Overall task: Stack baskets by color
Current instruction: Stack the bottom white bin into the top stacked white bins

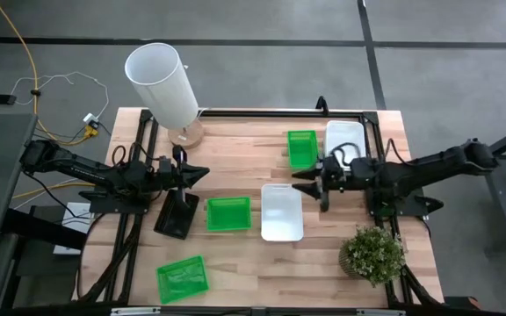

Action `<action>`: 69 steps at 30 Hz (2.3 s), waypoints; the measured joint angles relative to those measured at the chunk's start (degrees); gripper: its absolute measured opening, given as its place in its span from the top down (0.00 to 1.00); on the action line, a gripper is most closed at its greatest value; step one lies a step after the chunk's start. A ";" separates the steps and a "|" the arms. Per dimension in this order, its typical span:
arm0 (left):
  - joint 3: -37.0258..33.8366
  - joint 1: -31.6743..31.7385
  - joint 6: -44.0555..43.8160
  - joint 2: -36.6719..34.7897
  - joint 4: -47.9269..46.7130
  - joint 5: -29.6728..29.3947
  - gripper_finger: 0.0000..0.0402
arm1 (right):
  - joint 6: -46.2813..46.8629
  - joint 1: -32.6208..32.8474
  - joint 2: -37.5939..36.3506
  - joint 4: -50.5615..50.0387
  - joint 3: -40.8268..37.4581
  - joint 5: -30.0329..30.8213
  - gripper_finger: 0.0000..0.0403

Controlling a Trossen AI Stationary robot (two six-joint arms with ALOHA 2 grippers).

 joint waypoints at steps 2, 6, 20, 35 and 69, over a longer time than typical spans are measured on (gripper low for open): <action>0.00 -0.01 0.02 0.00 0.00 0.00 1.00 | 2.69 1.97 1.51 -11.07 5.51 3.60 0.60; 0.00 0.00 0.00 0.00 0.00 0.00 1.00 | 10.76 5.55 7.80 -35.87 18.73 10.71 0.59; 0.00 -0.01 -2.82 0.02 -2.65 0.08 1.00 | 36.25 8.49 31.01 -73.99 38.23 10.00 0.60; 2.62 -0.27 -6.13 -14.63 -37.11 -0.01 1.00 | 42.74 8.62 33.11 -78.90 37.94 10.07 0.60; -10.29 -0.34 -11.15 -27.87 -36.20 0.75 1.00 | 46.36 3.22 43.78 -76.26 37.74 8.18 0.80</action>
